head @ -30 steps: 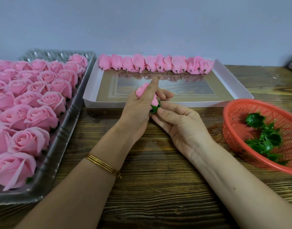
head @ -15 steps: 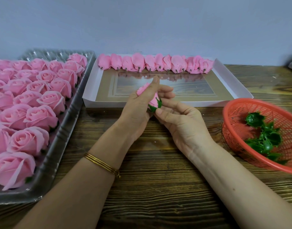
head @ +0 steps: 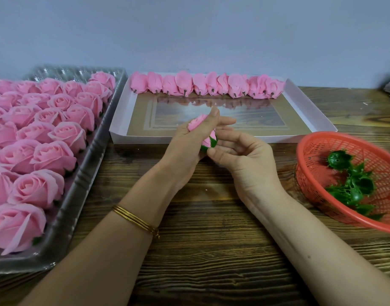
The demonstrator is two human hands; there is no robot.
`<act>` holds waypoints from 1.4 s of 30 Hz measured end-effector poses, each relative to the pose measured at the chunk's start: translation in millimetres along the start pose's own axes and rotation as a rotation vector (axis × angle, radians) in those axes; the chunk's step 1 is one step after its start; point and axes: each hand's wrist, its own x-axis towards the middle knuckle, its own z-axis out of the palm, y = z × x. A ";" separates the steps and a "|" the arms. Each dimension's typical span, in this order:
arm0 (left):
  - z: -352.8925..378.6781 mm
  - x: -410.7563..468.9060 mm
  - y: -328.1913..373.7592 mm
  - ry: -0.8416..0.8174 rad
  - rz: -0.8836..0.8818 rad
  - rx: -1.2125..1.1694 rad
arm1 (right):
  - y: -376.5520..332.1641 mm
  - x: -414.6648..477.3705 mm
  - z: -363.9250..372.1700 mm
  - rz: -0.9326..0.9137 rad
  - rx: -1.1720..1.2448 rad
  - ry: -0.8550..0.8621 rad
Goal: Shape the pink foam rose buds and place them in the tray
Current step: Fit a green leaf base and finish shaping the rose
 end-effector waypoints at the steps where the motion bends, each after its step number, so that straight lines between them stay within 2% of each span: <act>1: 0.3 0.0 -0.2 0.002 -0.001 -0.006 | 0.1 0.2 0.0 0.038 0.026 0.002; 7: -1.6 0.3 1.5 0.005 -0.008 -0.024 | -4.9 1.3 -1.7 0.254 0.133 -0.041; 13: -1.9 -0.4 1.3 0.004 -0.008 0.003 | -10.8 4.3 -5.3 0.333 0.207 -0.082; 25: -3.9 -2.9 7.1 -0.103 -0.054 0.029 | -10.5 1.3 -4.0 0.271 0.208 -0.075; 37: -0.6 -3.4 4.7 -0.078 0.018 0.095 | -9.4 2.8 -5.6 0.308 0.245 -0.173; 42: -1.9 -4.0 4.4 -0.085 0.037 0.124 | -10.3 2.2 -4.2 0.293 0.254 -0.163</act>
